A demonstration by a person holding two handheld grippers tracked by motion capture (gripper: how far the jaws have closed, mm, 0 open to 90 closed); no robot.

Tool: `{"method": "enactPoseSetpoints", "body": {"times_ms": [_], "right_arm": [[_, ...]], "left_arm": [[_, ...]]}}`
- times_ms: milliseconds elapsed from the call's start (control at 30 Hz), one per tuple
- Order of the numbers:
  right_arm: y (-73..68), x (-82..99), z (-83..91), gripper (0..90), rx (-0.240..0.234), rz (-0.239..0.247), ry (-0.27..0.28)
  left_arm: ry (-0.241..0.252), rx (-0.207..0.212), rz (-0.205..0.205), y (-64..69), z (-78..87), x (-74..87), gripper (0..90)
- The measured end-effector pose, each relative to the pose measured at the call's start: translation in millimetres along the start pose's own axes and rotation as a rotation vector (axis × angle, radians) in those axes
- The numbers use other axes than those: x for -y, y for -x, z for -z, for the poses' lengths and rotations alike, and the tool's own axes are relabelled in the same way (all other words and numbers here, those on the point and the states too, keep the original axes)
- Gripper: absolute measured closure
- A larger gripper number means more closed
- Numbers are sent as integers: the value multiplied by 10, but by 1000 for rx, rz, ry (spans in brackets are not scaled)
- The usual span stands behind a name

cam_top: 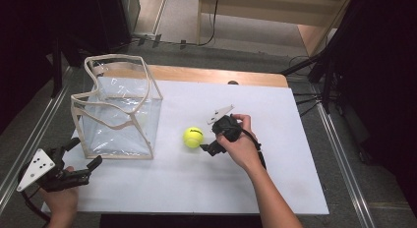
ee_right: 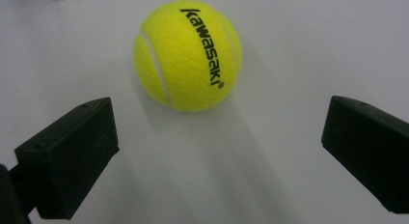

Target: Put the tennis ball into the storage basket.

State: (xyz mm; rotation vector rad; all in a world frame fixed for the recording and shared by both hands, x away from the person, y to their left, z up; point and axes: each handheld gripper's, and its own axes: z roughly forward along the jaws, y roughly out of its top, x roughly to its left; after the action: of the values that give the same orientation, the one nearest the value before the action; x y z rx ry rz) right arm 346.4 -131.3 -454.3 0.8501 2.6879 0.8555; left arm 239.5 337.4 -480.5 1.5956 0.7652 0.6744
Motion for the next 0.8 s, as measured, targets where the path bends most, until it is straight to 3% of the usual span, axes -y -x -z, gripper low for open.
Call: {"method": "enactPoseSetpoints", "body": {"times_ms": [467, 800], "right_arm": [[-43, -123, -138, 0, -31, 36, -41], [-56, -194, -197, 0, -38, 34, -60]], "left_arm": [[1, 1, 0, -2, 2, 0, 53], [2, 1, 1, -3, 2, -1, 54]]}}
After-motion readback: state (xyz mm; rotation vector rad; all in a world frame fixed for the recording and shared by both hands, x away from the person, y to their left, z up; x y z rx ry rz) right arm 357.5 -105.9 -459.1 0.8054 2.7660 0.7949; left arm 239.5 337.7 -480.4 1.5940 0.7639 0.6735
